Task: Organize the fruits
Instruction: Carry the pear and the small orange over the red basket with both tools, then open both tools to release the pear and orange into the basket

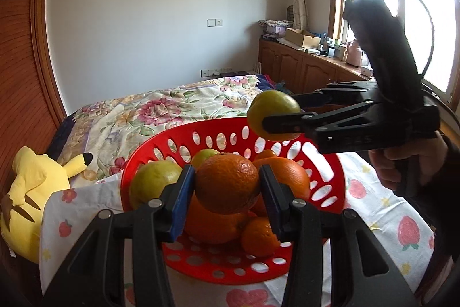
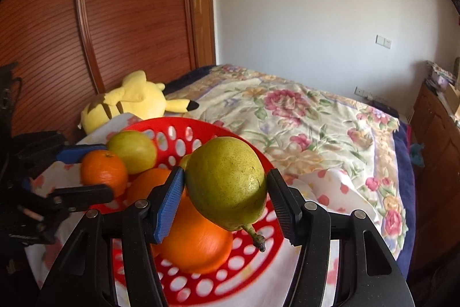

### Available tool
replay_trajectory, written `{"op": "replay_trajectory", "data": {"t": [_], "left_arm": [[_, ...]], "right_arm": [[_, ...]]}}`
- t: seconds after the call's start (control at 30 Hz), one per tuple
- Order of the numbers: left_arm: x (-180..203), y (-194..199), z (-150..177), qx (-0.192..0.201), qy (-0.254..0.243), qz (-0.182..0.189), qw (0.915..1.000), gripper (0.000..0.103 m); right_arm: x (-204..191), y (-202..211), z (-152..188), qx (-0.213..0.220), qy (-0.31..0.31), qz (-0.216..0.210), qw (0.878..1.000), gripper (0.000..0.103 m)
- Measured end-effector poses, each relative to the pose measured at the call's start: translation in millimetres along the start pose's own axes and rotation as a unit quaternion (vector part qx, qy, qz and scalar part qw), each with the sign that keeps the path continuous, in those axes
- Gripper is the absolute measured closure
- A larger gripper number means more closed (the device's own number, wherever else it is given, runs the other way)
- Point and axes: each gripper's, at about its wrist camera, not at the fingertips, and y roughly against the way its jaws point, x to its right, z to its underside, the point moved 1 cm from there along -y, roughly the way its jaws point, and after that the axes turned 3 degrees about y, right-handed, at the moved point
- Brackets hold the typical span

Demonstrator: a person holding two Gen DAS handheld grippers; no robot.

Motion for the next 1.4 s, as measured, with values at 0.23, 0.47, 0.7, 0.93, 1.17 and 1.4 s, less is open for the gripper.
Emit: {"op": "replay_trajectory", "data": {"t": [0.23, 0.47, 0.7, 0.93, 1.17, 1.4], "left_arm": [[-6.4, -10.7, -0.3, -0.004, 0.002, -0.002, 1.0000, 0.059], [-6.8, -18.8, 1.4, -0.010, 0.003, -0.002, 0.9999, 0.059], [-4.8, -21.9, 1.7, -0.013, 0.002, -0.001, 0.9999, 0.058], [-1.3, -21.2, 2.9, -0.011, 0.004, -0.008, 0.9999, 0.056], [3.9, -8.2, 1.2, 0.002, 0.003, -0.010, 0.9999, 0.051], [4.7, 3.2, 11.0, 0.002, 0.010, -0.011, 0.9999, 0.049]], "right_arm": [[6.5, -31.2, -1.2, -0.020, 0.001, -0.010, 1.000, 0.042], [4.1, -46.2, 4.3, -0.041, 0.006, -0.016, 0.999, 0.042], [5.9, -39.9, 4.2, -0.029, -0.007, -0.019, 0.999, 0.041], [2.7, -25.6, 7.6, -0.021, -0.011, -0.014, 1.000, 0.041], [1.0, -6.1, 19.3, -0.008, -0.026, -0.002, 1.000, 0.041], [-9.4, 16.8, 31.3, 0.013, -0.042, 0.012, 0.999, 0.041]]}}
